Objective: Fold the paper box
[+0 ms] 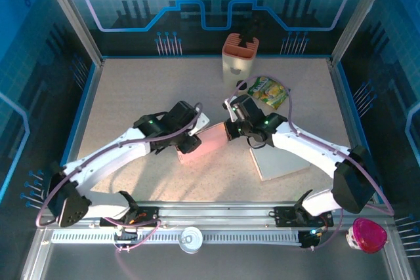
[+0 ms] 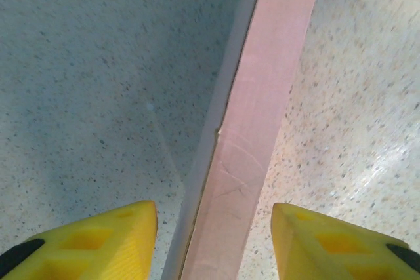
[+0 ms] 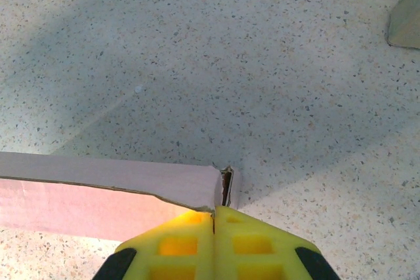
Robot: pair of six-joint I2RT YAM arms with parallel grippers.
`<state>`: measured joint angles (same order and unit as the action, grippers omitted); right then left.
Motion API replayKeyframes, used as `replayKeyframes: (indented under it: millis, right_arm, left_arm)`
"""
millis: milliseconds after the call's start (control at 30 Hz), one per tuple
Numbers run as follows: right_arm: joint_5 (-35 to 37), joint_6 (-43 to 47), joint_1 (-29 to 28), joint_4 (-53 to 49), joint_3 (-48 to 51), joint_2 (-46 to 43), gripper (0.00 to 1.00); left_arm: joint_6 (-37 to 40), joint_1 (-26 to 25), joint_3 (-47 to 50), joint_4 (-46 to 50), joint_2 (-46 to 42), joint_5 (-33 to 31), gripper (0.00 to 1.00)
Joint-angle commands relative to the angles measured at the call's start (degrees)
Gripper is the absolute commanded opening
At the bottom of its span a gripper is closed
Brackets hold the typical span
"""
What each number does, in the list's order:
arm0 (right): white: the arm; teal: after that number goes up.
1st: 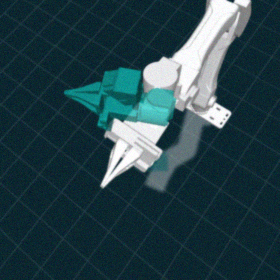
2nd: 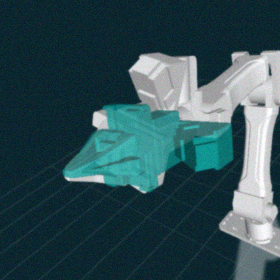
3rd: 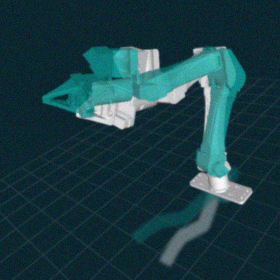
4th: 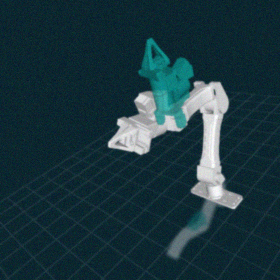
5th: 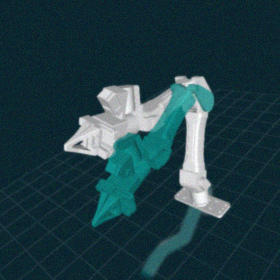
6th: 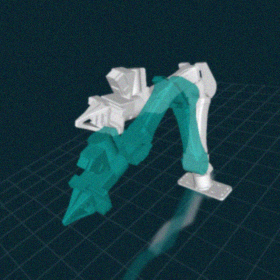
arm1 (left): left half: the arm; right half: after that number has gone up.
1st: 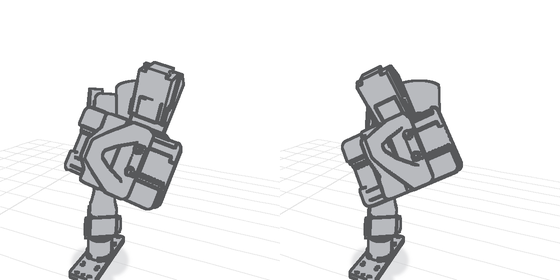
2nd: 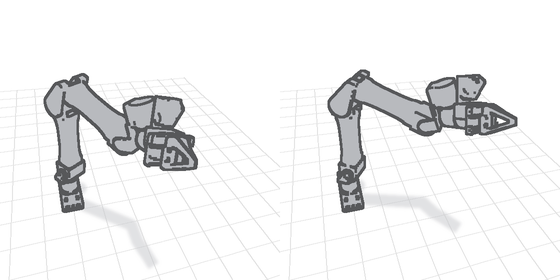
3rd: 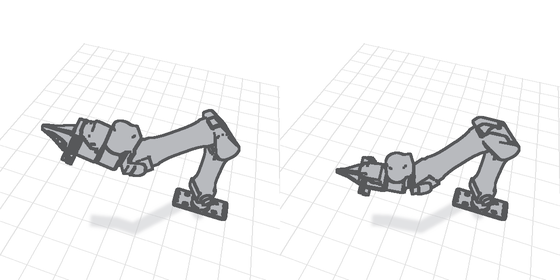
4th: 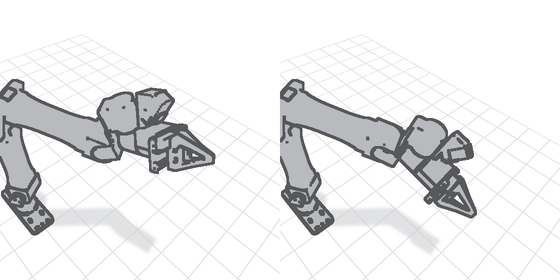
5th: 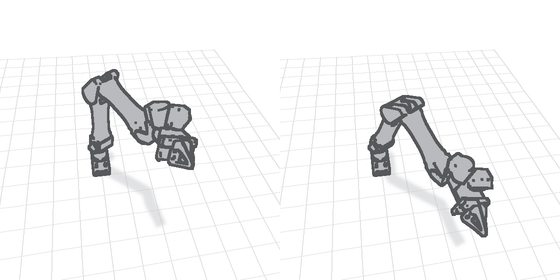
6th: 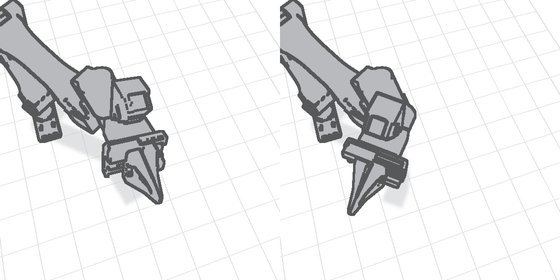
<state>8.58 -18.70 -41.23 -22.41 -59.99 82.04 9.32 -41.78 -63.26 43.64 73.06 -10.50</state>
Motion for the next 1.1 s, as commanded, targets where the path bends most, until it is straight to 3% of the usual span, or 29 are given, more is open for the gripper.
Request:
replayKeyframes:
  millis: [0,133,300,400,633,1067]
  right_arm:
    - [1.74,-2.16,-1.46,-2.50,-0.39,0.36,0.00]
    - [2.50,-3.18,-1.91,-3.42,-1.51,0.67,0.00]
    - [2.50,-4.07,-1.98,-4.64,-2.88,1.01,0.00]
    - [2.17,-4.29,-1.94,-5.22,-3.53,1.28,0.00]
    - [1.80,-4.62,-2.10,-5.47,-3.92,1.63,0.00]
    - [1.56,-4.57,-2.04,-5.71,-3.84,1.64,0.00]
  left_arm:
    - [-5.25,0.40,1.39,-1.35,-4.20,-1.83,0.54]
    - [-12.58,0.35,0.61,2.71,-7.47,-6.17,0.56]
    - [-28.60,0.44,-0.46,13.96,-11.52,-11.92,0.46]
    - [-33.61,0.38,0.65,16.66,-13.60,-10.07,0.42]
    - [-33.76,0.34,3.36,14.55,-11.60,-6.56,0.37]
    - [-32.53,0.39,4.73,11.00,-8.54,-6.90,0.25]
